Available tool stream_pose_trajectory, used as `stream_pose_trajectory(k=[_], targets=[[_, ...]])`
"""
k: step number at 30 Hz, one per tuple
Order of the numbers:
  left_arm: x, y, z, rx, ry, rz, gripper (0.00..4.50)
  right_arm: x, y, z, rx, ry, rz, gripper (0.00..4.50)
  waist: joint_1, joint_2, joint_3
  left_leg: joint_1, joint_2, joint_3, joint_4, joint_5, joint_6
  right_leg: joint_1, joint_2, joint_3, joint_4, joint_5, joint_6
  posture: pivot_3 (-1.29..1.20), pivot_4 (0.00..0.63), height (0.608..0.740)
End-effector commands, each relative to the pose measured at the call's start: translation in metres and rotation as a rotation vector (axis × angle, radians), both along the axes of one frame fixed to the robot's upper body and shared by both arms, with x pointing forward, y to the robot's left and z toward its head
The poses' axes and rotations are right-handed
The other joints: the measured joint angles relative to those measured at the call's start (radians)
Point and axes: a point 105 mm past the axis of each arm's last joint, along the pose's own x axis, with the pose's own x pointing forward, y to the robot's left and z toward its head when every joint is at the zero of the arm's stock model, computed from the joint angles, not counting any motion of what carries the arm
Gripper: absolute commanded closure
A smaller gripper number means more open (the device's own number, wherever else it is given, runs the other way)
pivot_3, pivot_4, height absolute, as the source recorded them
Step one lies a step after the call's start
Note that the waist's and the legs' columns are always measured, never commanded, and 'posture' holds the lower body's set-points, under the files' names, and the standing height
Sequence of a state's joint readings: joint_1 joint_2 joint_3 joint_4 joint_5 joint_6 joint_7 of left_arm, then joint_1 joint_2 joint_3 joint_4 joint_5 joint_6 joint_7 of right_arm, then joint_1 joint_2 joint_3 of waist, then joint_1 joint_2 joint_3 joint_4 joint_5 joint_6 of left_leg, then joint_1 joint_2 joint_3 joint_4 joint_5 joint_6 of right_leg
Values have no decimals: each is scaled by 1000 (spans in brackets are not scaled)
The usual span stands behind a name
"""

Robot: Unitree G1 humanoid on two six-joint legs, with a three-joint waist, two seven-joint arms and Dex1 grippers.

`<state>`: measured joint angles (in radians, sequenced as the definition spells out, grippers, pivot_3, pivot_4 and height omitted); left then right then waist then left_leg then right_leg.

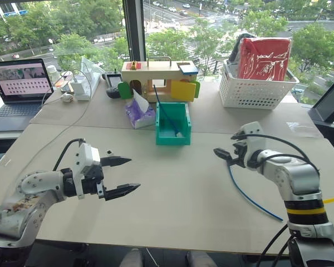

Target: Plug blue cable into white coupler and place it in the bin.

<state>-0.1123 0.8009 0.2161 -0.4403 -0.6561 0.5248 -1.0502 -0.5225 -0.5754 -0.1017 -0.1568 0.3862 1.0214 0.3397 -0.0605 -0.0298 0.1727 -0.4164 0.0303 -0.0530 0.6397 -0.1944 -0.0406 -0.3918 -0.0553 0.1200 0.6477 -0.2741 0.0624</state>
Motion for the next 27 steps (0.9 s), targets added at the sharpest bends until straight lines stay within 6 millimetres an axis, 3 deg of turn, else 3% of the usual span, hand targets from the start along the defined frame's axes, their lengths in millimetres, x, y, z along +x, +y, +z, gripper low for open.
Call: stream_pose_trajectory(k=[1, 4, 7, 13, 16, 22, 25, 27], targets=[[2, -8, 9, -5, -33, -38, 0, -14, -7, -12, -14, 34, -51, 27, 0, 0, 0, 0, 0, 0, 0, 0, 0, 0, 0, 0, 0, 0, 0, 0, 150, 740], [8, -12, 10, 1, -47, -53, 0, -18, -4, -26, -13, 61, -71, 27, -1, 0, 0, 0, 0, 0, 0, 0, 0, 1, 0, 0, 0, 0, 0, 0, 150, 740], [19, -13, 19, 0, -107, -33, 0, -16, 0, -26, 10, 46, -97, 27, -11, 0, 0, 0, 0, 1, 0, 0, 0, 0, 0, 1, 0, 0, 0, 0, 150, 740], [23, -13, 22, 8, -123, -41, 0, -13, -12, -36, 1, 50, -174, 27, -9, 0, 0, 0, 1, 0, 0, 0, 0, 0, 1, 1, 0, 0, -1, 0, 150, 740], [22, -15, 20, 12, -117, -47, 0, -13, -14, -46, -15, 66, -184, 755, -9, 0, 0, 0, 1, 1, 0, 0, 0, 0, 1, 1, 0, 0, -1, 0, 150, 740], [23, -11, 16, 28, -107, -29, 0, -14, -8, -54, -30, 76, -137, 2860, -10, 0, 0, 0, 1, 0, 0, 0, 0, 0, 1, 1, 0, 0, -1, 0, 150, 740], [23, -10, 14, 34, -100, -27, 0, -10, 4, -42, -70, 27, -45, 3901, -10, 0, 0, 0, 1, 1, 0, 0, 0, 0, 1, 1, 0, 0, -1, 0, 150, 740], [22, -11, 11, 41, -91, -35, 0, -9, 22, -25, -128, -32, 131, 4461, -11, 0, 0, 0, 1, 1, 0, 0, 0, 0, 1, 1, 0, 0, -1, 0, 150, 740]])
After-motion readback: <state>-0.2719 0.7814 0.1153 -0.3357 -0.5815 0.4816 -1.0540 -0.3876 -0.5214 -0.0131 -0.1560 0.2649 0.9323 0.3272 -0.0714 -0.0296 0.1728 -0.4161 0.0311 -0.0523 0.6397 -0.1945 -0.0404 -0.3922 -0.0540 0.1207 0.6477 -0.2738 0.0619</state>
